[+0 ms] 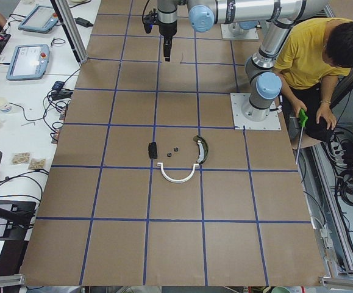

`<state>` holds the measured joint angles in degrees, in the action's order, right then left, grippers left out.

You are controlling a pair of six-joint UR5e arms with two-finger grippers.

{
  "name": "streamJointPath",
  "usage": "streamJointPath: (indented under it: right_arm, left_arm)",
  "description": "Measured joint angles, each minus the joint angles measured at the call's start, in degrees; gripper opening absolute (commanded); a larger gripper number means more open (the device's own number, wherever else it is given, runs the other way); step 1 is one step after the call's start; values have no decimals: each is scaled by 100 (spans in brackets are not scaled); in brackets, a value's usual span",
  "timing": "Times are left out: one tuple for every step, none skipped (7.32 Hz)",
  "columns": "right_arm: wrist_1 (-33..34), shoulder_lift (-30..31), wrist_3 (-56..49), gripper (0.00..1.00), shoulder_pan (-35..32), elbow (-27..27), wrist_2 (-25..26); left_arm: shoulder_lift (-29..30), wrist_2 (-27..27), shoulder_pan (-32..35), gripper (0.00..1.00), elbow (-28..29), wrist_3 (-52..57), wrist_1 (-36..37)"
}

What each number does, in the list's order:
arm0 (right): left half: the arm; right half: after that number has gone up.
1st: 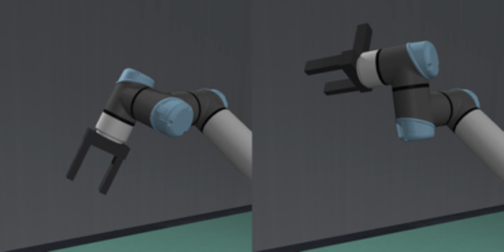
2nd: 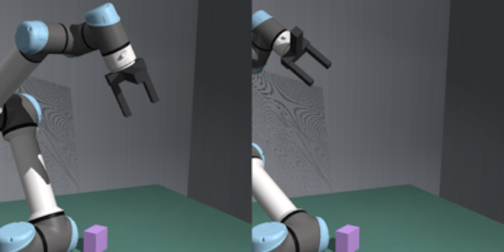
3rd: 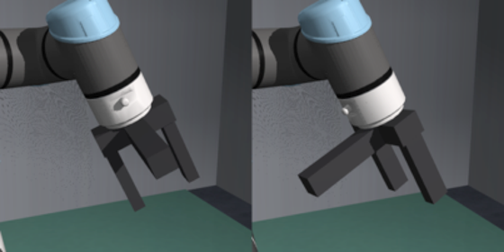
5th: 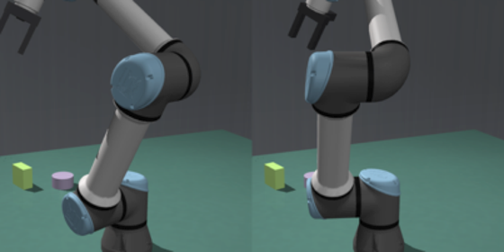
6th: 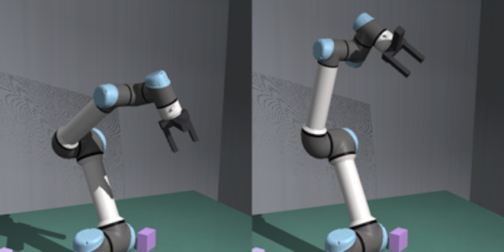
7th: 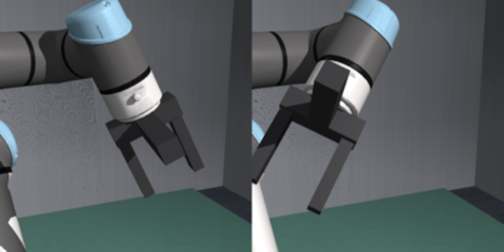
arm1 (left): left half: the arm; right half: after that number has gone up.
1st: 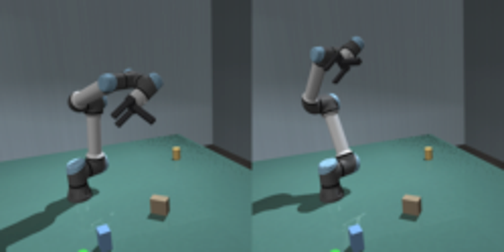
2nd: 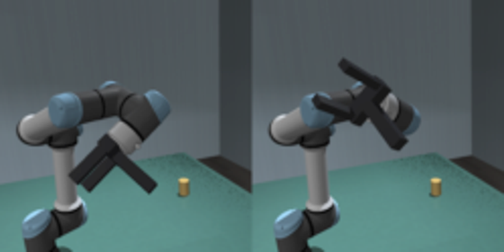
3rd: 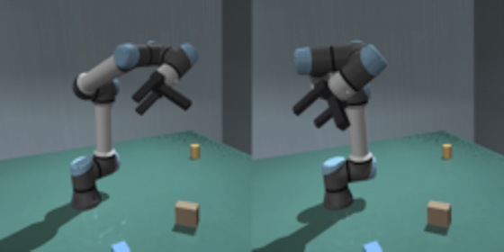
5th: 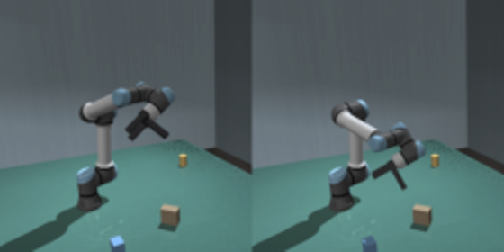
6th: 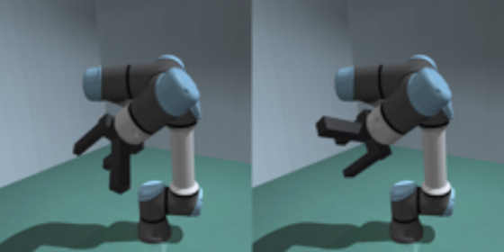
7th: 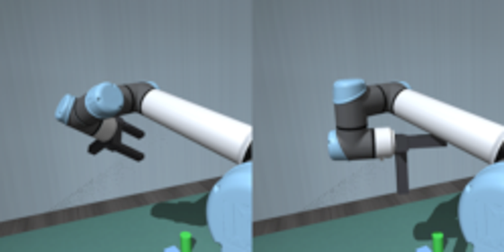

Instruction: Place bearing gear from tray to pile

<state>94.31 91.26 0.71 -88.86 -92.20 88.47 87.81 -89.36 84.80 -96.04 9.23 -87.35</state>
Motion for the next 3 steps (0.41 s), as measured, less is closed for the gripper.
streamJointPath:
  right_arm:
    - [25, -6, 0, 100, 1, 17, 8]
    - [34, -2, 0, 100, 4, 9, 11]
    - [35, 4, 0, 100, 7, -3, 12]
  left_arm:
    - [23, -7, 33, 100, -7, -81, 6]
    - [22, -11, 47, 100, -9, -115, 11]
    - [18, -14, 51, 100, -11, -126, 15]
